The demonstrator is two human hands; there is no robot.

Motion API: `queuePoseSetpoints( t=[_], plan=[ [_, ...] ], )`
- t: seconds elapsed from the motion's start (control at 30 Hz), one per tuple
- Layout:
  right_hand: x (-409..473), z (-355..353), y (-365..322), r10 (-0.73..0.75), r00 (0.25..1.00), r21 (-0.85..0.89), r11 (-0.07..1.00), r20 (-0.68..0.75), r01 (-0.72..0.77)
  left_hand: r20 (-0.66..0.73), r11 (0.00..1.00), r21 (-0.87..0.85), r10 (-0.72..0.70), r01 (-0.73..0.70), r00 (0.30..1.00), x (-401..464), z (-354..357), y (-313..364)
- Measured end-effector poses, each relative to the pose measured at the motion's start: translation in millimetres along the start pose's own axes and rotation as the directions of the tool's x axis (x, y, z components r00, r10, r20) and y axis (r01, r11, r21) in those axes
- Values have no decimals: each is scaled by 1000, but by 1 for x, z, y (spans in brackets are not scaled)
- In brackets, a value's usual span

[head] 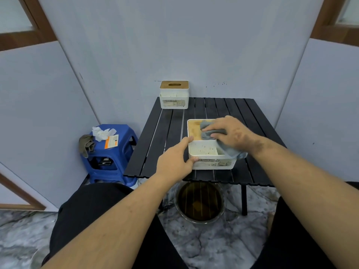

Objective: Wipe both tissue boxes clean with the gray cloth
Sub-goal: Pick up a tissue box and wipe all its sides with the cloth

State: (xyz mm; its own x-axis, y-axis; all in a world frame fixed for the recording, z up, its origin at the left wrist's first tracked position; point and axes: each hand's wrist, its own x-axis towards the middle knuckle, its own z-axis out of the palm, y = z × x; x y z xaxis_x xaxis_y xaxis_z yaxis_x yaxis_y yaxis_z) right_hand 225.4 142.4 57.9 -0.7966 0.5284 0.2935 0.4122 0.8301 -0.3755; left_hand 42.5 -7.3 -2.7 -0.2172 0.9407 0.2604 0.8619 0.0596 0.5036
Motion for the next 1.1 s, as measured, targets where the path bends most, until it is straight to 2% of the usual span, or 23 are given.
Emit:
queuePoseSetpoints(
  t=[0.07,0.17,0.27,0.33,0.4,0.53,0.63,0.7,0.8,0.83,0.9,0.97,1.1],
  plan=[
    [-12,-14,19,29,999,0,1000,17,-29,15,1000,-17,-6,6,1000,0,1,-1],
    [-22,-23,34,95,995,17,995,-30,-95,42,995,-98,-26,30,999,2,2,-3],
    [-8,-5,15,122,992,86,989,-14,-121,47,987,-150,-47,53,998,2,5,-2],
    [8,18,-7,74,997,63,995,-7,-73,39,981,-186,-52,59,998,1,7,-3],
    [20,34,-25,103,995,69,992,-16,-102,37,974,-213,-68,74,997,2,8,-6],
    [22,32,-28,110,994,145,983,-1,-108,48,980,-186,-67,75,997,3,5,-8],
    [15,20,-19,108,993,133,985,48,-114,45,989,-142,-24,30,999,2,3,-6],
    [17,16,-7,142,990,111,984,4,-141,35,994,-109,2,1,999,3,3,-5],
    [27,20,-5,297,950,135,949,-99,-283,30,996,-85,-16,18,999,4,1,-3],
    [30,24,-11,305,947,101,950,-103,-295,32,996,-86,-20,22,999,4,1,-3],
    [32,31,-24,218,974,64,975,-65,-214,36,996,-86,-10,13,999,3,1,-4],
    [31,29,-26,128,990,123,985,-67,-119,33,997,-71,5,-2,999,2,0,-3],
    [46,26,-5,285,944,119,956,-164,-268,22,999,-36,1,0,1000,5,1,0]
  ],
)
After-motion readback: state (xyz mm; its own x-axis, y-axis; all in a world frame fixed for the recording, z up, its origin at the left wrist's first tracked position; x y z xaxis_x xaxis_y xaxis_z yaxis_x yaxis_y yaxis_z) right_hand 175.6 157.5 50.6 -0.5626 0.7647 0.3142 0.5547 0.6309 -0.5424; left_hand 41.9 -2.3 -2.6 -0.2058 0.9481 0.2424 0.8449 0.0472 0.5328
